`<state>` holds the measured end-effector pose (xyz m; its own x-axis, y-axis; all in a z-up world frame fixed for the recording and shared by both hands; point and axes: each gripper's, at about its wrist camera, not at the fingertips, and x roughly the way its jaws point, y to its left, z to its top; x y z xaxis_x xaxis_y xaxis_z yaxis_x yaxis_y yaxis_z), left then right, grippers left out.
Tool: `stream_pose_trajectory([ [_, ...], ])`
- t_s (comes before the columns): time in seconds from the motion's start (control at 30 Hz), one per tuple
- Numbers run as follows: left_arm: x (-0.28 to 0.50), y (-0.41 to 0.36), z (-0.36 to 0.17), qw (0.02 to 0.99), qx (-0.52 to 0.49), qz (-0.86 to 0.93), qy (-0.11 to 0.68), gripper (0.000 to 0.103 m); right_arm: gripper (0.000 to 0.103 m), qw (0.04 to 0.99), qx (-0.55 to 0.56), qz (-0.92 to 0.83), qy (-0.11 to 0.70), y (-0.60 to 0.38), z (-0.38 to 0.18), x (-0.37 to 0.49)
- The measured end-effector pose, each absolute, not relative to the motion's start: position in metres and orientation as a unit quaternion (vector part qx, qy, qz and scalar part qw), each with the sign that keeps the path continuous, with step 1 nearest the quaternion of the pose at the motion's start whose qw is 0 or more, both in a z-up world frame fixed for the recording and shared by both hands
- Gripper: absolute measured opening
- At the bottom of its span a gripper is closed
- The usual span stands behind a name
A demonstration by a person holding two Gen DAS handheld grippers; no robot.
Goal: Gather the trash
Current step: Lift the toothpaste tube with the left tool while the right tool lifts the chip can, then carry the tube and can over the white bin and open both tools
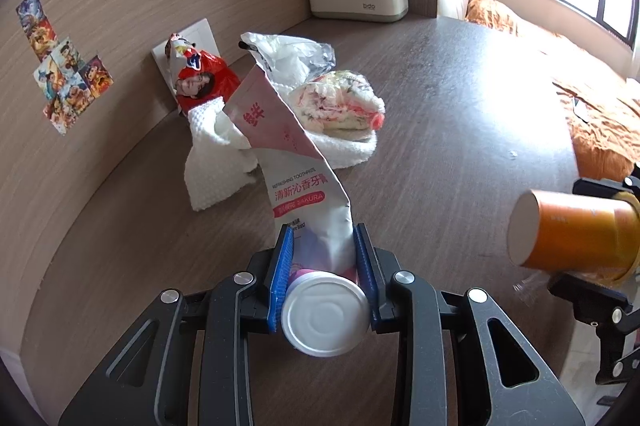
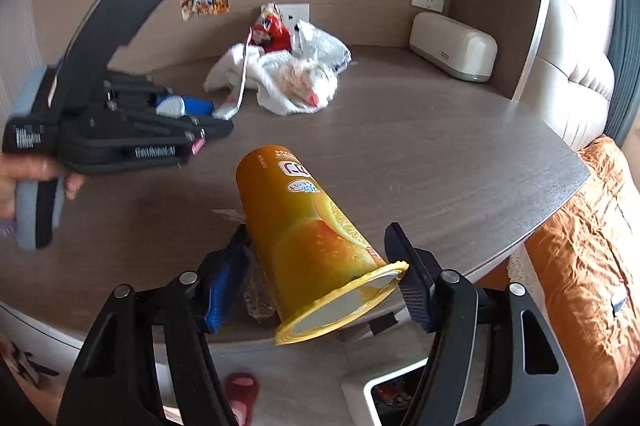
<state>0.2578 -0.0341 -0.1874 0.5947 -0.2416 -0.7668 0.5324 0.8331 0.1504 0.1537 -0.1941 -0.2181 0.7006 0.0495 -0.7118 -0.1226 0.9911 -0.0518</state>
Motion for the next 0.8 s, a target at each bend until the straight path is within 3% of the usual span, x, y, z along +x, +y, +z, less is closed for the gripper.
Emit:
stream_pose_trajectory([
  [0.4, 0.196, -0.087, -0.145, 0.857, 0.172, -0.311, 0.372, 0.030, 0.068, 0.929, 0.031, -0.052, 0.364, -0.263, -0.173, 0.106],
  [0.63, 0.141, -0.192, -0.184, 0.795, 0.185, -0.430, 0.386, 0.030, 0.068, 0.893, 0.079, -0.178, 0.405, -0.344, -0.202, 0.039],
  [0.8, 0.117, -0.264, -0.252, 0.742, 0.184, -0.489, 0.420, 0.030, 0.068, 0.855, 0.146, -0.236, 0.437, -0.401, -0.256, -0.003],
])
